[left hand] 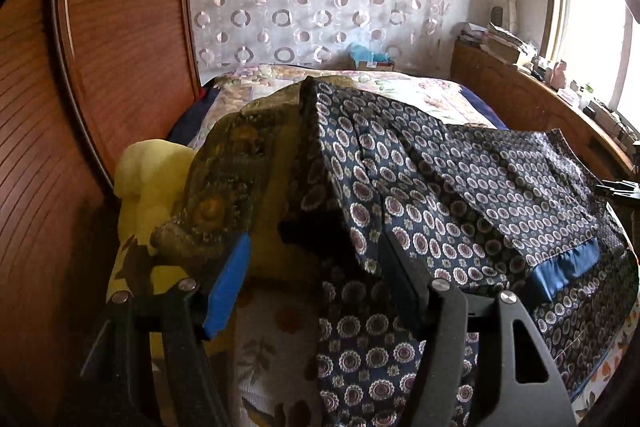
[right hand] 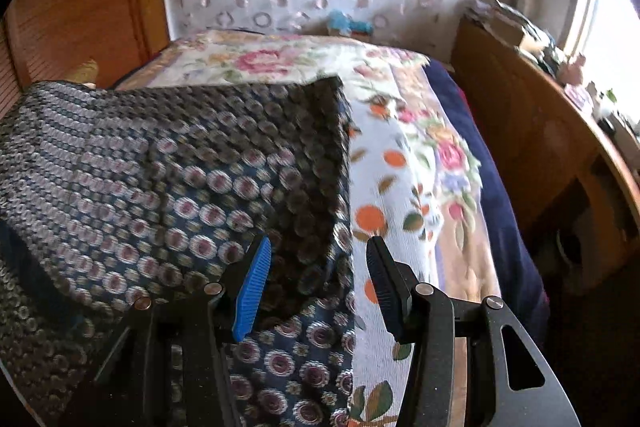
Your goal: Fold small clothes
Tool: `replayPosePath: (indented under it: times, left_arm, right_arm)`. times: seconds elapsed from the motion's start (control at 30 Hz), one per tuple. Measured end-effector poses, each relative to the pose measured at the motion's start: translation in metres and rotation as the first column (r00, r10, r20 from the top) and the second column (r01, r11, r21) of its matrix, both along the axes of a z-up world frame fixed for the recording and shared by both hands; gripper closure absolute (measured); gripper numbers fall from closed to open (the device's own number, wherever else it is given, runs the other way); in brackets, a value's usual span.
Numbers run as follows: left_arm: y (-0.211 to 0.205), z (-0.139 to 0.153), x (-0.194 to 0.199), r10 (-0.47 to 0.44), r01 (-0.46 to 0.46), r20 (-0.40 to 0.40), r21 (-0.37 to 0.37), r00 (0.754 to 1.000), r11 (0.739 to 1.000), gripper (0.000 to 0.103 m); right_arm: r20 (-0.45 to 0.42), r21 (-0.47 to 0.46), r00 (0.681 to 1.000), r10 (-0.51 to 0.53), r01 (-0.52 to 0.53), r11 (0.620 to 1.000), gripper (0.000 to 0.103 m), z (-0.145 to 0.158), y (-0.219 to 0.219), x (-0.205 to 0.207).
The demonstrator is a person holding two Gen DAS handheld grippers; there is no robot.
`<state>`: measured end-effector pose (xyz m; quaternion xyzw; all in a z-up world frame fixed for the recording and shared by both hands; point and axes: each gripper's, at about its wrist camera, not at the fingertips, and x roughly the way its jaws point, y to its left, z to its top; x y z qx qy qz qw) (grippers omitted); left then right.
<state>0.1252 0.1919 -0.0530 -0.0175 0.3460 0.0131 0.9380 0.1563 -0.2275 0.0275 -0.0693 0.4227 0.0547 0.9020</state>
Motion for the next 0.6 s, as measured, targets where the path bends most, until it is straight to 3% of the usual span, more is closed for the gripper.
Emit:
replayPosePath:
  times: [0.27, 0.47, 0.6]
  left_arm:
    - [-0.001, 0.007, 0.004, -0.011, 0.012, 0.031, -0.031, 0.999, 0.999, 0.037]
    - [-0.008, 0.010, 0.018, -0.032, 0.032, 0.026, -0.025, 0.999, 0.999, 0.058]
    - [-0.007, 0.005, 0.028, -0.033, 0.033, 0.011, -0.052, 0.999, 0.998, 0.059]
  right_arm:
    - [-0.010, 0.025, 1.000, -0.010, 0.010, 1.000, 0.051, -0.019, 0.007, 0.007]
    - [-0.014, 0.062, 1.000, -0.020, 0.021, 0.998, 0.051, -0.030, 0.000, 0.004]
    - [-0.017, 0.071, 1.000, -0.024, 0.025, 0.997, 0.051, -0.037, 0.001, 0.007]
